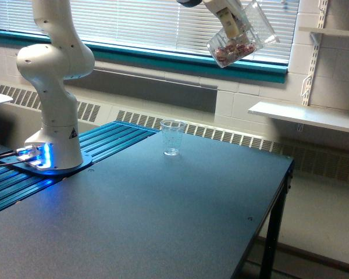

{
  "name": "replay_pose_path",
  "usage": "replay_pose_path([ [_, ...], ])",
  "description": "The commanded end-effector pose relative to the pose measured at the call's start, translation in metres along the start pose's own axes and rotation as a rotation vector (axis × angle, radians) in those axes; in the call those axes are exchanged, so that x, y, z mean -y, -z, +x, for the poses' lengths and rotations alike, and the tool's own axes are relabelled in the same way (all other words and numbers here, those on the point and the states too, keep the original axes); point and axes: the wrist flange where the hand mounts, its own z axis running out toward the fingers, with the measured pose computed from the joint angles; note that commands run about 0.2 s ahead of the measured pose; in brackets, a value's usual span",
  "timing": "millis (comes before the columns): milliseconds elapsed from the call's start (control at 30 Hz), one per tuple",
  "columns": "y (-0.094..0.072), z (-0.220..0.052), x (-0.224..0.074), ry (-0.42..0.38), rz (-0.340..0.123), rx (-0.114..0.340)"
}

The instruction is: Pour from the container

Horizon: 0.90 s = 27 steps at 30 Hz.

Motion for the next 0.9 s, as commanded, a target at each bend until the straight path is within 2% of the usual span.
replay_pose_path([
  [33,-0.036,-0.041,-0.005,-0.083,0.003,0.144],
  [133,-0.044,-0.057,-0.004,-0.138,0.020,0.197],
  [200,-0.038,-0.070,0.011,-0.132,0.060,0.217],
  [267,-0.036,-0.081,0.021,-0.170,0.087,0.243],
  [367,-0.031,-0.105,0.046,-0.186,0.141,0.278],
  [500,-0.023,-0.150,0.082,-0.197,0.193,0.358],
  [633,-0.018,-0.199,0.108,-0.235,0.221,0.440],
  [900,0.013,-0.294,0.156,-0.279,0.289,0.576],
])
